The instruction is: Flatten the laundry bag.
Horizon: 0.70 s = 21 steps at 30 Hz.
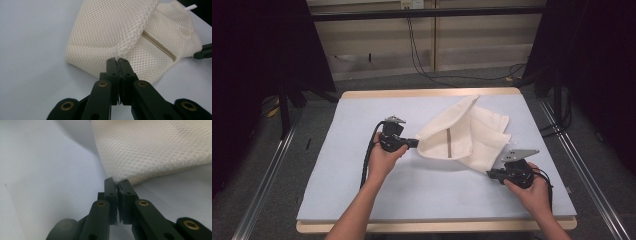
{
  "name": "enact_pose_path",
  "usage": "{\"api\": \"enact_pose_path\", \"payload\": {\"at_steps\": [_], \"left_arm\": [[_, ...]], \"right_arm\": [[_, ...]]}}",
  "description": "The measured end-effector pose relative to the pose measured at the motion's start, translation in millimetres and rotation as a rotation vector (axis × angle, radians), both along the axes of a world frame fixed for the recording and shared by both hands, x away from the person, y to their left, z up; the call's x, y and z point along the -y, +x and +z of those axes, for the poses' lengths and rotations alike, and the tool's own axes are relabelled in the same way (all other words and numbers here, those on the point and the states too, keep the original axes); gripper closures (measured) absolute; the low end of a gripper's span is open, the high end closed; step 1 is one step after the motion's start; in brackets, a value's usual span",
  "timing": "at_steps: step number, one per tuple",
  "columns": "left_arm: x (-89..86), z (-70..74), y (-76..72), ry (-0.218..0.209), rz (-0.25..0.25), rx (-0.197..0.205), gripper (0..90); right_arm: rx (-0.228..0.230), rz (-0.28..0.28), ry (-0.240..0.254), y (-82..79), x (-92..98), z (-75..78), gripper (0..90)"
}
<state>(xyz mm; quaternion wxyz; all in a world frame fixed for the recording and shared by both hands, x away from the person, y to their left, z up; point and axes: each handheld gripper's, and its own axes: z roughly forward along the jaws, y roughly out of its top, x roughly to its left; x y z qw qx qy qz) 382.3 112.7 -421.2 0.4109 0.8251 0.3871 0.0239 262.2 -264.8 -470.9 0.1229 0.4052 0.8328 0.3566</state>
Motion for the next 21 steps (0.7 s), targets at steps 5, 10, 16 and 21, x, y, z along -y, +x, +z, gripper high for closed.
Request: {"api": "enact_pose_path", "payload": {"at_steps": [5,10,16,21], "left_arm": [[-6.5,-1.1,4.1,0.007,0.012,-0.004,88.2],[-13.1,-3.6,9.4,0.005,0.034,-0.005,88.1],[-21.4,-5.0,16.8,0.009,0.061,-0.004,87.7],[-26.3,-6.3,21.7,0.000,0.084,-0.006,87.5]], "right_arm": [[0.000,-0.006,-0.002,0.1,1.1,0.5,86.7],[0.003,-0.008,-0.004,0.1,0.9,0.2,86.6],[0.005,-0.004,-0.003,0.0,0.5,-0.4,86.5],[0.010,0.000,-0.007,0.0,0.4,-0.5,86.5]]}}
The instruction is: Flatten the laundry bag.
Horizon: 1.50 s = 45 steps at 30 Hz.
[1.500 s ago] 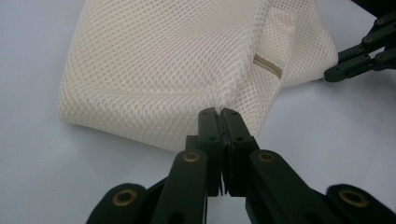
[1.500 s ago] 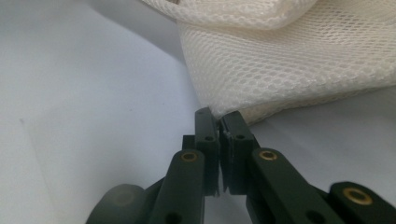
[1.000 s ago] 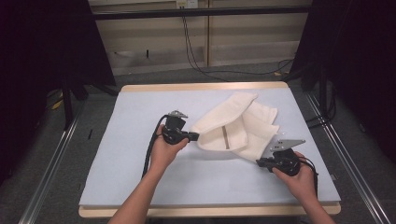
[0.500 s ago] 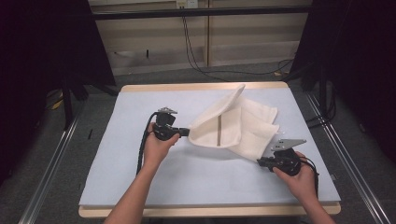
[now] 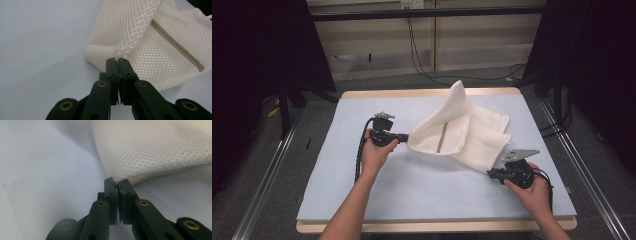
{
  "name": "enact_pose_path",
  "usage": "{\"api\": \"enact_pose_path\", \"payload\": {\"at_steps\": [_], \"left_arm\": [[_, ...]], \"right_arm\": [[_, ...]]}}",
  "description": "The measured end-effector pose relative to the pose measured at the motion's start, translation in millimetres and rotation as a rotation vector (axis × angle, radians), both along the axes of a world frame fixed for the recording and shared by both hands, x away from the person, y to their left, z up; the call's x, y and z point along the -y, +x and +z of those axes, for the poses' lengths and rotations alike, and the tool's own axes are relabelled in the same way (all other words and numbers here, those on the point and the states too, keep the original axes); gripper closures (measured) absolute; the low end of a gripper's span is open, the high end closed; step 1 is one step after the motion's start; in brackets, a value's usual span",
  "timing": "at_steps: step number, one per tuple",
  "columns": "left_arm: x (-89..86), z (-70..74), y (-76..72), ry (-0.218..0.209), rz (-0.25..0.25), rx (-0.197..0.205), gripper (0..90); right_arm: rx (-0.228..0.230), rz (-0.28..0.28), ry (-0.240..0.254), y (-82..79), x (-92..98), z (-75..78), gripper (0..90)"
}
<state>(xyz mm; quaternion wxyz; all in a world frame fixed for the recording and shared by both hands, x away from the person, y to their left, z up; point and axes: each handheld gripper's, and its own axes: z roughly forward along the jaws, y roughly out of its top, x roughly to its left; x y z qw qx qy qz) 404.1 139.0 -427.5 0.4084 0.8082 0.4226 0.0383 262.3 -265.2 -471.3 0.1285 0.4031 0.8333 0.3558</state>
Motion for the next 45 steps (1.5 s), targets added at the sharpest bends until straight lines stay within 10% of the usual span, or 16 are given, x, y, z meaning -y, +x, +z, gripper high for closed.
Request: {"api": "enact_pose_path", "payload": {"at_steps": [45], "left_arm": [[-34.4,6.2,21.6,0.107,0.129,0.067,56.7]], "right_arm": [[0.025,0.011,-0.030,-1.3,-3.0,-1.5,85.5]]}}
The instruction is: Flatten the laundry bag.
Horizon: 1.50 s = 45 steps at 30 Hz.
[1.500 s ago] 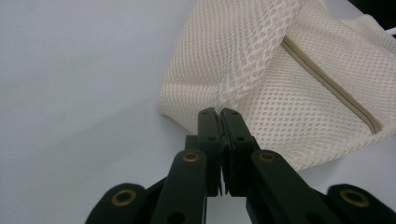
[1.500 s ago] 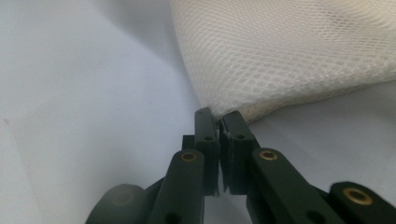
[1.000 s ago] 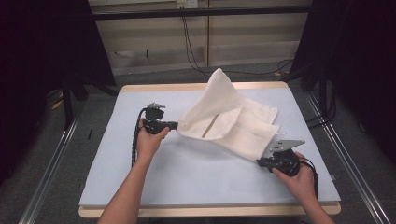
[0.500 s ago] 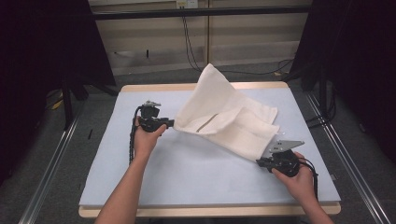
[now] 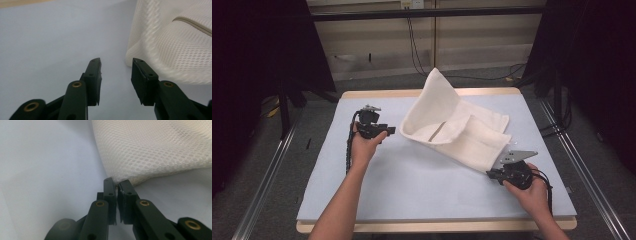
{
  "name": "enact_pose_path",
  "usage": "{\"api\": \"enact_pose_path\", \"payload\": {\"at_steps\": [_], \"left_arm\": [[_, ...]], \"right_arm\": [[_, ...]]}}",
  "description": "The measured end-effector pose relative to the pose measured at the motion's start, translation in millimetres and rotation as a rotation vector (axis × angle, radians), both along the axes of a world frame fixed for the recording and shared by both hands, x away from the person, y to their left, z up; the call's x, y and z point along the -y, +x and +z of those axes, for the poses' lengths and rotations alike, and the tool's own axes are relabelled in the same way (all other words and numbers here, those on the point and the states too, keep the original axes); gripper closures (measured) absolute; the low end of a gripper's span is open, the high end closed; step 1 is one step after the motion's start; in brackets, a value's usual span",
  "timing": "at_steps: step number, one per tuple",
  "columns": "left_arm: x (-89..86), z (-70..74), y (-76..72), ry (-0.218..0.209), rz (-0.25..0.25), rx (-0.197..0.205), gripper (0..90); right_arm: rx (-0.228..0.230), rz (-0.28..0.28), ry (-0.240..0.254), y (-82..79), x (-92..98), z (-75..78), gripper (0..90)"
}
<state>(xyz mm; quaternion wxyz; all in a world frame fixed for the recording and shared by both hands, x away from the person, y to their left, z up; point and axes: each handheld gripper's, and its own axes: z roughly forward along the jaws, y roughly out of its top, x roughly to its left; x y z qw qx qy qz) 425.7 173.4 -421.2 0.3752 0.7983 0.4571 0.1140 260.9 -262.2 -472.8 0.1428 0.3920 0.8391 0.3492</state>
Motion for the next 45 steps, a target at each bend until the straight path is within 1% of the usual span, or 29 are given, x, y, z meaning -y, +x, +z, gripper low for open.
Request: {"api": "enact_pose_path", "payload": {"at_steps": [3,4,5,7,12,13,14,17,18,19,21,23,24,25,26,27,28,29,31,32,34,36,37,38,40,41,42,43,45], "left_arm": [[-1.1,-1.1,-0.5,-0.006,-0.015,-0.013,55.2],[0.7,-1.8,-1.6,-0.022,-0.005,-0.015,55.0],[0.4,-1.8,-1.9,-0.021,-0.008,-0.016,54.8],[-1.1,-1.1,-2.4,0.005,-0.030,-0.020,54.6],[4.7,-0.2,-8.6,-0.017,-0.038,-0.020,52.3],[5.3,-0.1,-9.7,-0.018,-0.047,-0.025,52.0],[4.8,0.3,-10.6,-0.003,-0.067,-0.029,51.5],[6.9,-1.5,-14.2,-0.006,-0.071,-0.031,50.2],[6.4,-2.0,-15.3,-0.001,-0.088,-0.033,49.4],[7.6,-3.5,-17.7,-0.019,-0.078,-0.023,48.8],[6.9,-6.4,-20.6,-0.017,-0.095,-0.035,48.2],[8.0,-8.9,-22.3,-0.018,-0.089,-0.039,45.2],[8.1,-11.4,-23.3,0.015,-0.130,-0.066,42.2],[9.6,-12.2,-24.7,0.015,-0.138,-0.073,39.8],[9.6,-12.2,-24.7,0.015,-0.138,-0.073,37.5],[10.9,-12.5,-26.1,0.025,-0.144,-0.070,35.3],[13.4,-11.8,-30.1,0.029,-0.152,-0.060,33.8],[14.0,-11.8,-32.3,0.026,-0.158,-0.048,33.1],[16.2,-14.1,-36.8,0.005,-0.150,-0.040,30.8],[15.9,-15.1,-38.0,0.025,-0.163,-0.035,29.3],[17.7,-17.3,-41.2,0.038,-0.171,-0.041,25.9],[18.5,-19.0,-44.8,0.028,-0.178,-0.025,23.7],[18.5,-19.0,-44.8,0.028,-0.178,-0.025,23.6],[18.7,-20.5,-47.4,0.027,-0.177,-0.020,23.4],[19.4,-22.6,-48.1,0.029,-0.186,-0.017,23.0],[20.2,-23.3,-48.8,0.028,-0.183,-0.024,23.0],[20.6,-24.3,-48.8,0.020,-0.191,-0.024,23.0],[22.0,-25.0,-49.5,0.015,-0.187,-0.026,23.0],[22.8,-24.9,-50.5,0.021,-0.191,-0.029,23.1]], "right_arm": [[0.006,0.002,-0.006,0.1,-0.4,-0.6,85.4],[0.007,0.001,-0.007,0.0,-0.6,-0.5,85.4],[0.008,0.001,-0.008,-0.1,-0.8,-0.5,85.3],[0.003,-0.006,-0.010,-0.7,-1.2,-0.1,85.2],[-0.002,-0.005,-0.010,-0.5,-1.4,-0.7,84.1],[0.007,0.002,-0.007,0.3,-1.1,-1.4,83.9],[0.004,0.001,0.000,0.4,-0.9,-1.6,83.3],[0.005,-0.021,0.004,0.1,0.6,-0.8,78.1],[0.009,-0.027,0.005,0.3,1.2,-0.7,75.8],[0.008,-0.030,0.012,0.6,2.3,-0.5,72.4],[0.004,-0.054,0.027,1.0,5.1,0.3,65.0],[0.004,-0.088,0.046,2.0,9.1,1.8,55.0],[-0.001,-0.102,0.061,2.6,11.5,2.6,52.7],[0.001,-0.113,0.077,3.2,13.2,3.3,50.5],[0.001,-0.113,0.077,3.2,13.2,3.3,50.5],[-0.004,-0.145,0.084,4.3,15.2,5.6,40.7],[0.002,-0.157,0.071,5.2,14.8,7.0,36.6],[0.005,-0.169,0.073,5.8,14.8,8.6,34.6],[0.014,-0.196,0.099,8.9,17.0,11.3,29.2],[0.020,-0.216,0.100,11.3,18.8,12.5,27.6],[0.024,-0.256,0.120,16.8,22.3,13.3,24.9],[0.008,-0.297,0.124,22.2,24.1,13.5,22.3],[0.008,-0.297,0.124,22.2,24.1,13.5,22.3],[-0.005,-0.324,0.125,25.7,22.5,14.0,22.9],[0.005,-0.309,0.118,29.5,18.0,14.1,24.4],[0.001,-0.316,0.111,32.0,17.0,13.3,24.4],[-0.012,-0.336,0.125,33.9,16.2,12.7,25.0],[-0.014,-0.343,0.121,36.2,16.4,11.9,26.7],[-0.017,-0.357,0.113,38.3,17.2,10.8,27.5]]}}
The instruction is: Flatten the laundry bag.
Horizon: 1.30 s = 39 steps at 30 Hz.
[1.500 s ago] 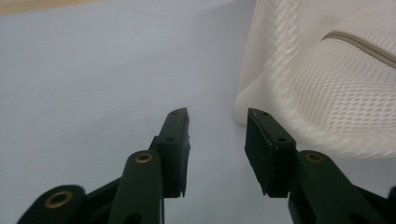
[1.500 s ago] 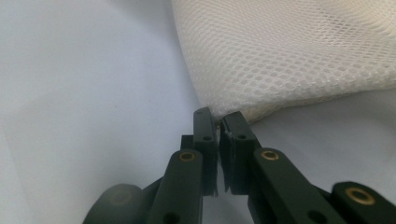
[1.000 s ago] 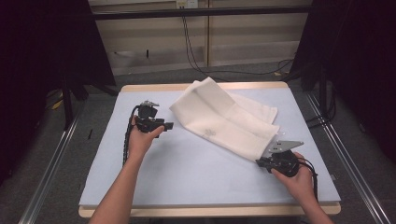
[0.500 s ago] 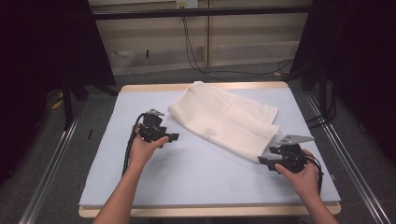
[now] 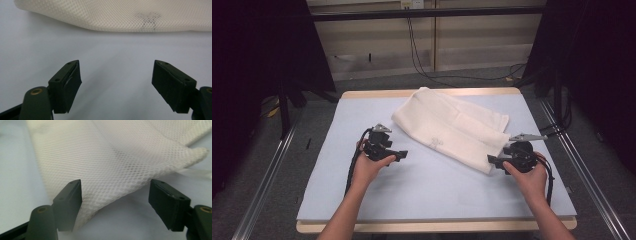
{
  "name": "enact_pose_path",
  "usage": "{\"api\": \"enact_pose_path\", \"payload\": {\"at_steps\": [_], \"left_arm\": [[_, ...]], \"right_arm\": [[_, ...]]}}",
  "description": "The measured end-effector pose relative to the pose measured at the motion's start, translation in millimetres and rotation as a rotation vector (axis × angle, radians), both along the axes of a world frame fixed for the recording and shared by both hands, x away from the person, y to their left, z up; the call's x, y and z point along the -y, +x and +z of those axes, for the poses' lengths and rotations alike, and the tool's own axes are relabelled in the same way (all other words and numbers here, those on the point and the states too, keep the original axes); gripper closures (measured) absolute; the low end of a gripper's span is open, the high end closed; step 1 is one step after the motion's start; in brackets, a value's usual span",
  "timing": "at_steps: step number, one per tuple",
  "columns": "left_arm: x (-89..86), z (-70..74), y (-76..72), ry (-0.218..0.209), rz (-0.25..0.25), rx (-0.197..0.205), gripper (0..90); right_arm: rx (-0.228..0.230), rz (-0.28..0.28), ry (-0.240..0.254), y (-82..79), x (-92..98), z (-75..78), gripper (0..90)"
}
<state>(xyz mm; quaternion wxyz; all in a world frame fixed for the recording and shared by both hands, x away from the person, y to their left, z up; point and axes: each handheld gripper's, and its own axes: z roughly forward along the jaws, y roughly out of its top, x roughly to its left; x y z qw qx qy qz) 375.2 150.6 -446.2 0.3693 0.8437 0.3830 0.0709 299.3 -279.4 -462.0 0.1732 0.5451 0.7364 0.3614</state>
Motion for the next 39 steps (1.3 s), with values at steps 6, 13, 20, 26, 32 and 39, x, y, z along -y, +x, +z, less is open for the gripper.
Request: {"api": "enact_pose_path", "payload": {"at_steps": [6,13,20,26,32,39], "left_arm": [[5.1,1.4,-5.6,-0.014,-0.023,-0.004,23.1],[4.0,-0.9,-8.1,-0.030,-0.024,-0.005,23.8],[2.0,-2.4,-9.0,-0.039,-0.019,-0.009,24.6],[6.3,-2.5,-9.7,-0.033,-0.022,-0.004,24.9],[11.1,-3.5,-9.7,-0.026,-0.047,-0.011,25.0],[12.9,-4.1,-9.9,-0.044,-0.032,-0.011,24.9]], "right_arm": [[-0.029,-0.035,0.042,12.4,7.2,-4.0,37.4],[-0.008,-0.018,0.034,21.1,9.4,-2.9,65.3],[0.076,0.136,0.031,9.7,-6.5,10.5,83.1],[0.132,0.258,0.000,-5.9,-23.8,14.8,83.5],[0.153,0.361,-0.029,-16.7,-42.3,12.6,83.4],[0.126,0.466,-0.046,-22.1,-65.6,4.1,83.4]]}}
